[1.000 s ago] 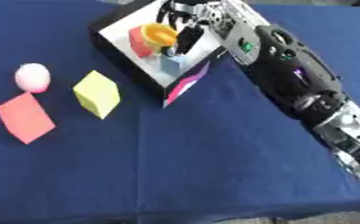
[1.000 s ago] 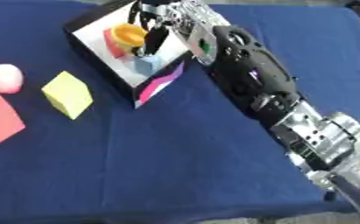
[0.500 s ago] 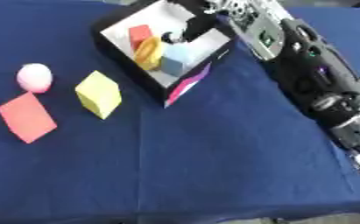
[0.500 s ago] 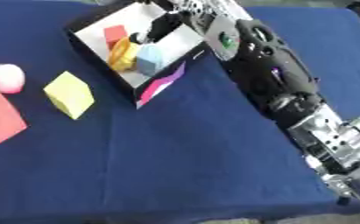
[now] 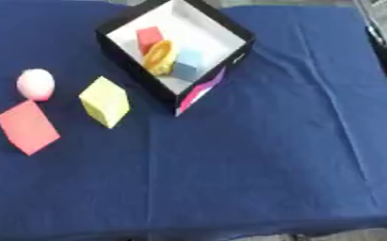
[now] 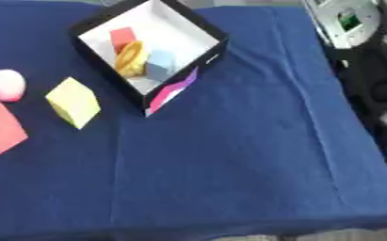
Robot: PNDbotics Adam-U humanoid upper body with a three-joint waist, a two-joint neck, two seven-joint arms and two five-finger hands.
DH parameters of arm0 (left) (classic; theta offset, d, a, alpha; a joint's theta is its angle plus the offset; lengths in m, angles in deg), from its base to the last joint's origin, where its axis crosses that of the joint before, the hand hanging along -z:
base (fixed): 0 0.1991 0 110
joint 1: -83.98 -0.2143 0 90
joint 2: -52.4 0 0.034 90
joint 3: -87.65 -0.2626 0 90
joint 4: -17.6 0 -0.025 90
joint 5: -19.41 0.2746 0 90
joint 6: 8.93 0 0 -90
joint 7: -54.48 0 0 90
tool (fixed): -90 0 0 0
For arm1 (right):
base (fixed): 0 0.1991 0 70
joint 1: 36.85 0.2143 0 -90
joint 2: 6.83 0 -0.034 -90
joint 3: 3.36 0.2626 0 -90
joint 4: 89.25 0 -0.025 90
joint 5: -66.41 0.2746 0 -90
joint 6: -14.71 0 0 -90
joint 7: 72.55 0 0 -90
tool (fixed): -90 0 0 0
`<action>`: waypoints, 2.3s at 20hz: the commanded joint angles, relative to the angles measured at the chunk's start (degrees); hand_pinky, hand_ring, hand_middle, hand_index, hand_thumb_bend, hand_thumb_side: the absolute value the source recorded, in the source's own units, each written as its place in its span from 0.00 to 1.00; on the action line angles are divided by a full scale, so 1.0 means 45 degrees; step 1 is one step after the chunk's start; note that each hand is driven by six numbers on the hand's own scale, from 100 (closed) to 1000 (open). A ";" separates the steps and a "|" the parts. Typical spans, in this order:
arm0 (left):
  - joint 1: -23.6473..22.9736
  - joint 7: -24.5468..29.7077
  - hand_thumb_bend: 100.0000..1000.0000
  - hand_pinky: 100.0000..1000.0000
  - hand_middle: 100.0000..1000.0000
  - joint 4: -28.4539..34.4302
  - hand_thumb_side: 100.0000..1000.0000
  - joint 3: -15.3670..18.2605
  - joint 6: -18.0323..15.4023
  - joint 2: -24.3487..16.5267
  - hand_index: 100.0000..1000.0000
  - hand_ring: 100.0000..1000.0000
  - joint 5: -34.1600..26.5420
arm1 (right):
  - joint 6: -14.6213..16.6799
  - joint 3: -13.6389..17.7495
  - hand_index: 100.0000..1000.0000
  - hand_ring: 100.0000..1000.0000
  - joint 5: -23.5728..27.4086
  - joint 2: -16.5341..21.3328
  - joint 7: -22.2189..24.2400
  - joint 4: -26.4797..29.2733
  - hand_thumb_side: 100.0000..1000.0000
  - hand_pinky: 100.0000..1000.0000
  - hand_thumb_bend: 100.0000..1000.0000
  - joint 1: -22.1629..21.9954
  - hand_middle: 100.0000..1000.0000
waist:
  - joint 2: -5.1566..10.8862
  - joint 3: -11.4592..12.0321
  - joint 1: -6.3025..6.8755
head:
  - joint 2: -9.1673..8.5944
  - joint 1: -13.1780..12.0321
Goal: Pick up objects on the table and place them in the box.
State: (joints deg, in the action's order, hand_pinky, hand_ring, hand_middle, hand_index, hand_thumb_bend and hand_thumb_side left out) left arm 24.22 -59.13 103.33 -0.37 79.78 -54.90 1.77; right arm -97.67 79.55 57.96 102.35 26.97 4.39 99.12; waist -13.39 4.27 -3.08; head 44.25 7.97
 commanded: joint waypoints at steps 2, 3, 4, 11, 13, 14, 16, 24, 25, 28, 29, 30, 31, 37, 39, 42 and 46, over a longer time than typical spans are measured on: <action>0.0085 0.0105 0.00 0.79 0.84 0.0322 0.78 0.0112 -0.0076 -0.0856 0.90 0.83 0.0280 | -0.0636 0.1227 0.81 0.87 0.2529 0.0928 -0.2651 0.0763 0.43 0.76 0.00 -0.1284 0.75 | 0.0472 -0.0063 0.0012 | -0.0028 -0.0112; 0.0070 0.0206 0.00 0.79 0.84 0.0387 0.77 0.0080 -0.0097 -0.0969 0.90 0.83 0.0446 | -0.0642 0.1407 0.81 0.86 0.3171 0.0919 -0.3235 0.0707 0.47 0.76 0.00 -0.1648 0.75 | 0.0462 -0.0071 0.0012 | -0.0028 -0.0116; 0.0057 0.0352 0.00 0.79 0.84 0.0487 0.76 0.0032 -0.0125 -0.1146 0.90 0.83 0.0687 | -0.0599 0.1595 0.82 0.87 0.3772 0.0855 -0.3834 0.0614 0.54 0.77 0.00 -0.1991 0.75 | 0.0445 -0.0091 0.0025 | -0.0028 -0.0130; 0.0014 0.3860 0.00 0.84 0.84 0.1766 0.63 -0.1129 0.0902 -0.3465 0.90 0.84 0.5457 | 0.1292 0.2053 0.90 0.91 0.6427 0.0007 -0.6970 0.0154 0.72 0.80 0.00 -0.3367 0.79 | 0.0336 -0.0106 0.0189 | -0.0028 -0.0194; -0.0106 0.5669 0.00 0.86 0.85 0.2041 0.70 -0.1702 0.1788 -0.4365 0.91 0.86 0.6194 | 0.1779 0.1985 0.90 0.91 0.6406 -0.0169 -0.6881 0.0078 0.64 0.80 0.00 -0.3530 0.79 | 0.0316 -0.0120 0.0236 | -0.0028 -0.0301; -0.0193 0.6516 0.00 0.87 0.86 0.2156 0.74 -0.1925 0.2254 -0.4758 0.91 0.87 0.6185 | 0.1918 0.1966 0.90 0.91 0.6395 -0.0241 -0.6792 0.0021 0.58 0.79 0.04 -0.3572 0.79 | 0.0307 -0.0120 0.0261 | -0.0028 -0.0340; -0.0441 0.7966 0.00 0.88 0.84 0.2443 0.80 -0.2295 0.3105 -0.5500 0.89 0.87 0.5742 | 0.2074 0.1953 0.90 0.90 0.6368 -0.0371 -0.6628 -0.0069 0.54 0.79 0.09 -0.3658 0.79 | 0.0296 -0.0111 0.0312 | -0.0028 -0.0380; -0.1483 1.0530 0.21 0.90 0.76 0.4485 0.89 -0.3310 0.4858 -0.6739 0.86 0.87 0.5451 | 0.1966 0.1778 0.89 0.89 0.6435 -0.0569 -0.6425 -0.0233 0.52 0.78 0.12 -0.3643 0.77 | 0.0256 -0.0085 0.0408 | -0.0028 -0.0545; -0.1558 1.0614 0.22 0.91 0.76 0.4624 0.90 -0.3518 0.5108 -0.6781 0.86 0.87 0.5528 | 0.1936 0.1746 0.89 0.89 0.6428 -0.0586 -0.6397 -0.0234 0.52 0.78 0.12 -0.3617 0.77 | 0.0253 -0.0095 0.0416 | -0.0028 -0.0587; -0.1722 1.0714 0.25 0.91 0.75 0.5006 0.85 -0.4038 0.5657 -0.6878 0.85 0.87 0.5794 | 0.1860 0.1658 0.89 0.89 0.6390 -0.0631 -0.6308 -0.0244 0.52 0.78 0.12 -0.3579 0.77 | 0.0235 -0.0120 0.0436 | -0.0028 -0.0658; -0.1767 1.0658 0.25 0.91 0.75 0.5098 0.82 -0.4158 0.5832 -0.6879 0.85 0.88 0.5910 | 0.1843 0.1639 0.89 0.89 0.6374 -0.0644 -0.6284 -0.0249 0.52 0.78 0.12 -0.3576 0.77 | 0.0227 -0.0123 0.0442 | -0.0028 -0.0663; -0.1794 1.0555 0.24 0.92 0.75 0.5171 0.81 -0.4247 0.6011 -0.6850 0.85 0.88 0.5985 | 0.1836 0.1631 0.88 0.89 0.6363 -0.0658 -0.6267 -0.0250 0.52 0.78 0.12 -0.3574 0.77 | 0.0220 -0.0122 0.0448 | -0.0028 -0.0662; -0.1798 1.0415 0.23 0.92 0.75 0.5220 0.81 -0.4310 0.6191 -0.6798 0.85 0.88 0.6015 | 0.1833 0.1629 0.88 0.89 0.6363 -0.0675 -0.6258 -0.0253 0.52 0.78 0.13 -0.3574 0.77 | 0.0215 -0.0119 0.0455 | -0.0028 -0.0655; -0.1653 1.0072 0.21 0.91 0.75 0.5516 0.85 -0.4606 0.6748 -0.6566 0.85 0.88 0.5547 | 0.1819 0.1614 0.88 0.89 0.6386 -0.0746 -0.6237 -0.0256 0.52 0.78 0.13 -0.3580 0.77 | 0.0237 -0.0114 0.0490 | -0.0028 -0.0733; -0.1547 1.0105 0.22 0.90 0.74 0.5679 0.85 -0.4714 0.6856 -0.6512 0.85 0.87 0.5446 | 0.1822 0.1605 0.88 0.89 0.6407 -0.0754 -0.6235 -0.0253 0.52 0.78 0.13 -0.3582 0.77 | 0.0253 -0.0110 0.0508 | -0.0028 -0.0787; -0.1335 1.0170 0.22 0.90 0.74 0.5774 0.73 -0.4943 0.7017 -0.6365 0.84 0.87 0.5525 | 0.1829 0.1589 0.88 0.89 0.6425 -0.0776 -0.6226 -0.0242 0.52 0.78 0.13 -0.3579 0.77 | 0.0267 -0.0103 0.0542 | -0.0028 -0.0844; -0.1281 1.0078 0.22 0.91 0.73 0.5750 0.40 -0.5015 0.7064 -0.6203 0.85 0.87 0.5801 | 0.1819 0.1577 0.88 0.88 0.6431 -0.0781 -0.6211 -0.0270 0.52 0.78 0.12 -0.3621 0.77 | 0.0262 -0.0115 0.0552 | -0.0028 -0.0863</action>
State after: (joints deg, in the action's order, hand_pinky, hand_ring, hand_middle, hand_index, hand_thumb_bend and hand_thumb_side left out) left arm 17.66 -13.54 128.57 -23.41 111.39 -81.66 27.29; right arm -89.53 86.26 86.72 97.74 -1.09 2.91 82.19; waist -13.40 3.81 -1.45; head 44.25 4.26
